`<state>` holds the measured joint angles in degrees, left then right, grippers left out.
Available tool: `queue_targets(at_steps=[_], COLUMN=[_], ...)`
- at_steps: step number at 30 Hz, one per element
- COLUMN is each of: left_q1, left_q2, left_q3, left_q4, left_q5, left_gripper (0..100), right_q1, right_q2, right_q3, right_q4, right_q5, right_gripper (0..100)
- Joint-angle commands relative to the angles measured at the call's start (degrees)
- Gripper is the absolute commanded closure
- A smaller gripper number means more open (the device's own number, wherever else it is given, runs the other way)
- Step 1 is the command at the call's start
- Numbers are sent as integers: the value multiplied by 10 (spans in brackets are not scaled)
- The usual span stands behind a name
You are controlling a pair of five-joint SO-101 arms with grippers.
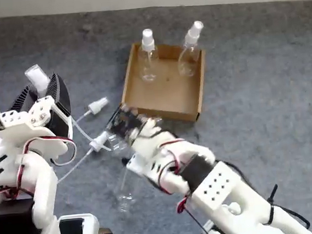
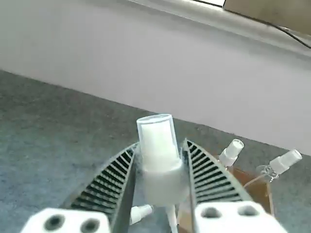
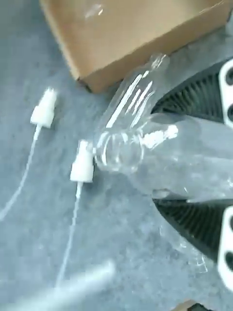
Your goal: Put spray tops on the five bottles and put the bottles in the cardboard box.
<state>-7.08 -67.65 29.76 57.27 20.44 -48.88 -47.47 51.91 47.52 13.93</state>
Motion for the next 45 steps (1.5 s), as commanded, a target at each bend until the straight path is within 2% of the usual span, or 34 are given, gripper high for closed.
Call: queue_targets(at_steps=[1, 13, 20, 27, 32, 40, 45], left_q1=[-7, -7, -4, -4, 7, 36, 36], left_q2=[0, 0, 0, 0, 0, 0, 0], left_q3=[16, 110, 109, 108, 108, 117, 171], left_q4=[-33, -122, -124, -163, -155, -89, -86], left_q5=[10, 8, 8, 8, 9, 7, 7], left_gripper=[996, 996, 996, 996, 996, 996, 996], right_q1=[-29, -31, -31, -31, -31, -29, -29], right_q2=[-37, -94, -93, -93, -96, -96, -96], right_q3=[22, 41, 42, 58, 73, 73, 73], right_q4=[-41, -39, -39, -39, -41, -40, -40], right_q5=[15, 14, 14, 14, 14, 14, 14], right_gripper=[995, 995, 995, 995, 995, 995, 995])
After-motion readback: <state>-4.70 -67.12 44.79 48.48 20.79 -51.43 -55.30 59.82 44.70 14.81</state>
